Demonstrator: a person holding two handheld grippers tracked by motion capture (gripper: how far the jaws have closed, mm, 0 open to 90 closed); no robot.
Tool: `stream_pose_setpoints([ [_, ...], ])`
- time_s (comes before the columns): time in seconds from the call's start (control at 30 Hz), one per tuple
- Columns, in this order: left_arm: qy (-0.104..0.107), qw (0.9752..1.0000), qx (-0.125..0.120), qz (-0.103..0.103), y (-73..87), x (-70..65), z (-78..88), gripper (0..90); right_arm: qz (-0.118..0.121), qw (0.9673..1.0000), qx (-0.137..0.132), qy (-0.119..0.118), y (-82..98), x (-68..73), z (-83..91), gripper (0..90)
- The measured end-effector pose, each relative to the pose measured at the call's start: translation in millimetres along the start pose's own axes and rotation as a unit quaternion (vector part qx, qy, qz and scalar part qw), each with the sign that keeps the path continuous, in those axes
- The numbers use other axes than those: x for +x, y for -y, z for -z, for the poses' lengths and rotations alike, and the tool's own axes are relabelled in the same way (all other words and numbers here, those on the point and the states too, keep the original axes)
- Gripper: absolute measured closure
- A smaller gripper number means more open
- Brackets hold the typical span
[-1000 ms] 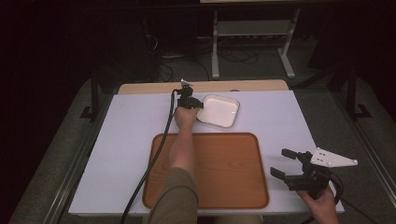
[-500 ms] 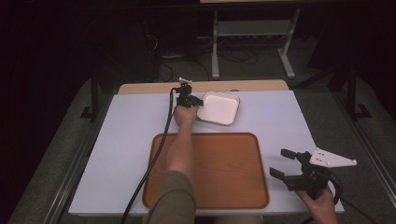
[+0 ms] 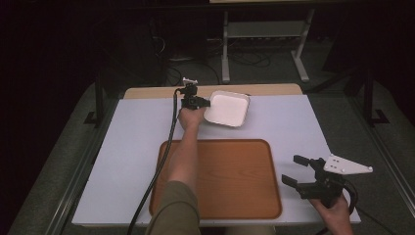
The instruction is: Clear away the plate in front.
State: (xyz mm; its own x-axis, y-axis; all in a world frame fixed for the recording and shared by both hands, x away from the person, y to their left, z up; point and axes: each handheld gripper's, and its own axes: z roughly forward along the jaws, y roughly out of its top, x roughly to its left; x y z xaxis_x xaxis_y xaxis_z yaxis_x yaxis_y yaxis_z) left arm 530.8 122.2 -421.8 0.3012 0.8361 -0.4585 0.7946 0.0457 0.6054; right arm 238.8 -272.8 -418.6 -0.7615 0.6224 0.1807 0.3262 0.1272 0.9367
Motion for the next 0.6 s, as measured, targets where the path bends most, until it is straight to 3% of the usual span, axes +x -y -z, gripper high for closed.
stream_pose_setpoints([
  [0.23, 0.010, 0.9999, -0.011, -0.002, -3.2, -0.4, 21.5, 89.1, -0.003, 1.0000, 0.002, 0.002, 1.1, 0.0, 1.2, 13.1],
  [0.6, 0.016, 0.9996, -0.022, 0.000, -1.3, -2.6, 42.1, 89.1, -0.008, 0.9999, 0.010, 0.005, 6.0, 1.4, 4.3, 13.1],
])
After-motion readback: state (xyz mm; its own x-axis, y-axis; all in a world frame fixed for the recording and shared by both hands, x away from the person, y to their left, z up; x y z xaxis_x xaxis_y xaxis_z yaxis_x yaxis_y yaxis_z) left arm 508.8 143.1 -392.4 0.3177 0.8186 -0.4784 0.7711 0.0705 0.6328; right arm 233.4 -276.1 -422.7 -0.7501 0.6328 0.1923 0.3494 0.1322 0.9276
